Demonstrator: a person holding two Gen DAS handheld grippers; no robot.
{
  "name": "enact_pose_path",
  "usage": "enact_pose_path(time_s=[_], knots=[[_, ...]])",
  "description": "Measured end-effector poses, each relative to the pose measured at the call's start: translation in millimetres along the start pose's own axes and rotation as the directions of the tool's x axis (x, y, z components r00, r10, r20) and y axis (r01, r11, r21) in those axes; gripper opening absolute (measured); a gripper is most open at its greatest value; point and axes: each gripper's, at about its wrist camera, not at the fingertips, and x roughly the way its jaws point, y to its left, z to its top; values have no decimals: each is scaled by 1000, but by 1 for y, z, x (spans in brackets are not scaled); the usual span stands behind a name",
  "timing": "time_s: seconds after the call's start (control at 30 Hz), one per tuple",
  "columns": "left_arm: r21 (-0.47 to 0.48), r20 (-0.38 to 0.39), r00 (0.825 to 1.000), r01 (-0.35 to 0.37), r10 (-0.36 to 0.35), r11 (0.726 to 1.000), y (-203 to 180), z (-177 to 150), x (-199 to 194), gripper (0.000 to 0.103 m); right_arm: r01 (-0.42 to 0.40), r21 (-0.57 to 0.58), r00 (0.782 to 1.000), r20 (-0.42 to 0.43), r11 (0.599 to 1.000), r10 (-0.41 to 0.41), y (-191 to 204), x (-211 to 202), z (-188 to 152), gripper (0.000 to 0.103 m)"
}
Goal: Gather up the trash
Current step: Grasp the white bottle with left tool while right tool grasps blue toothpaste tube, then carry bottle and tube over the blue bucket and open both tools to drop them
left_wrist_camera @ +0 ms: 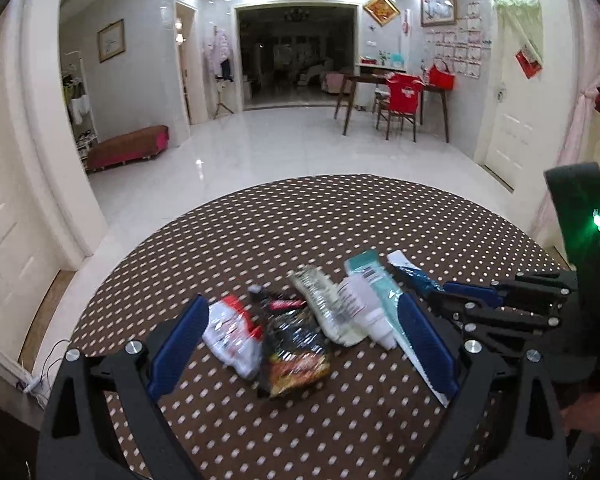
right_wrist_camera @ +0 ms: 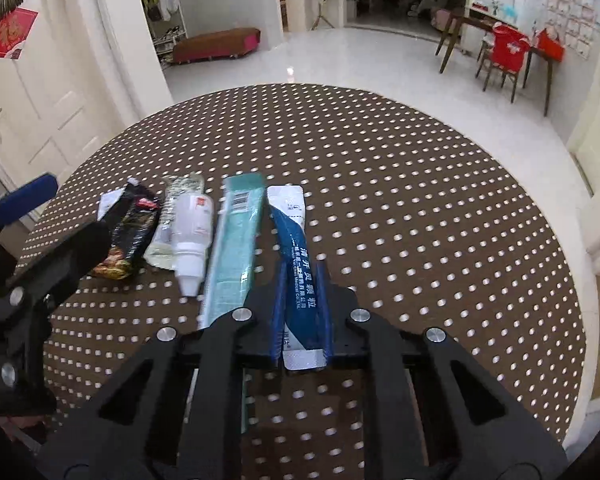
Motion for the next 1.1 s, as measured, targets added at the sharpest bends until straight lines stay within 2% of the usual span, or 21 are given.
enact_pose_path(time_s=[0.2, 0.27, 0.33, 0.37, 0.4, 0.43, 0.5, 0.83, 1.1], knots=[[100, -65, 998, 5, 1, 995, -21, 8, 33, 91, -14, 63, 1000, 18, 998, 13, -20, -1, -4, 15], [113, -98, 995, 20, -9, 993, -25, 8, 42, 78, -23, 80, 1000, 20, 996, 22, -28, -3, -6, 14], [109, -153, 988, 49, -31, 993, -26, 6, 56, 58, -34, 93, 999, 22, 995, 32, -39, -6, -5, 14], [101, -173, 984, 60, -42, 993, -26, 5, 59, 56, -42, 102, 999, 24, 994, 39, -44, -6, -6, 14], [94, -172, 984, 66, -49, 993, -25, 5, 60, 46, -47, 109, 999, 26, 993, 45, -49, -8, -6, 14], [82, -173, 983, 82, -67, 993, -23, 5, 60, 32, -52, 114, 998, 28, 992, 49, -51, -9, -7, 14], [57, -184, 977, 118, -105, 991, -20, 3, 59, 24, -62, 131, 998, 39, 989, 58, -57, -13, -10, 14], [16, -62, 987, 150, -149, 989, -11, -3, 10, 24, -115, 170, 989, 112, 979, 97, -61, -54, -22, 14], [-4, 24, 975, 221, -220, 975, -28, -5, -42, 24, -111, 181, 978, 195, 977, 75, -69, -102, -23, 14]])
